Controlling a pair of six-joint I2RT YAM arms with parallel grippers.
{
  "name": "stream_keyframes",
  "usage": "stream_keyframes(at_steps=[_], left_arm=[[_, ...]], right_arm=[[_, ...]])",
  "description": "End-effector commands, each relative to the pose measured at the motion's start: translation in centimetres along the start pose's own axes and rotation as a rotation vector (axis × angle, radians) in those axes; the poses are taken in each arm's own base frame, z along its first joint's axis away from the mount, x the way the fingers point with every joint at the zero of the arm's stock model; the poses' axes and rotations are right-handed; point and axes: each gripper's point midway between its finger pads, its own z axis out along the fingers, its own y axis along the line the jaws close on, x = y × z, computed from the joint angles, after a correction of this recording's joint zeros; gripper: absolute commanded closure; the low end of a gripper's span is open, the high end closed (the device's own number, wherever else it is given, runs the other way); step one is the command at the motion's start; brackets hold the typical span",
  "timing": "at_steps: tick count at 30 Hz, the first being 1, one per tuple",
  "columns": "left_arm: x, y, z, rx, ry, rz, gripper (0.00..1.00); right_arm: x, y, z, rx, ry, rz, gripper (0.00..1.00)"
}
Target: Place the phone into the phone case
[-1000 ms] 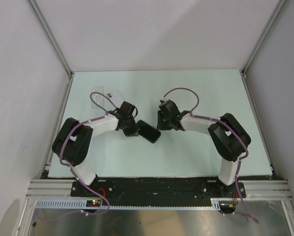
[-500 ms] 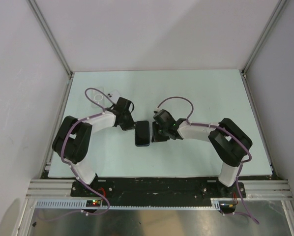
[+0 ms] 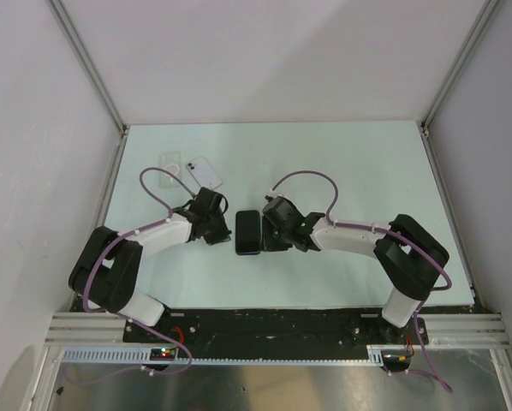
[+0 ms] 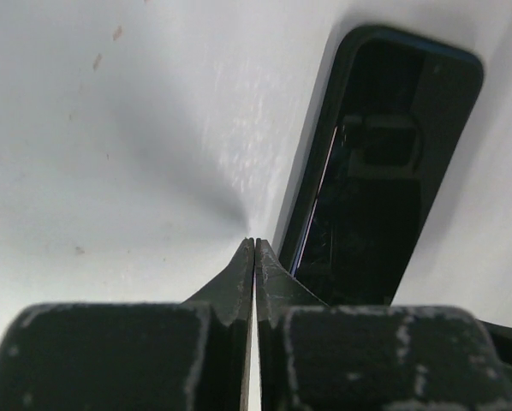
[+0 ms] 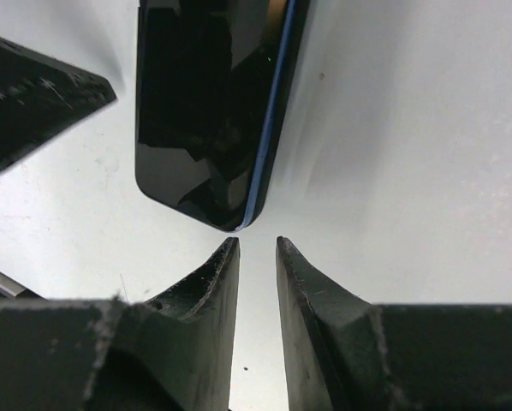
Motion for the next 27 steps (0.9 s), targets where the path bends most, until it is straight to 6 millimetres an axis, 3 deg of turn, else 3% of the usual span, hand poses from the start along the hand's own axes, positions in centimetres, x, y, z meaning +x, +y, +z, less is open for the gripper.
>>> stream_keyframes(at_steps=[1,20,27], left_arm=[[0.3,-0.5,-0.8,0.022,-0.035,0.02,0.98],[1.9,-1.5,0.0,0.027,0.002,0.057,0.98],[2.5,-1.6,0.2,0.026,0.016,0.062,0.99]], right_arm=[[-1.3,1.6,-0.6,-0.033,-0.067,0.026,0.71],[-1.4,2.7,1.3,-0.018,-0.046,0.014,0.74],[-0.8,2.4,1.6,0.007,-0.036,-0.003,0.87]])
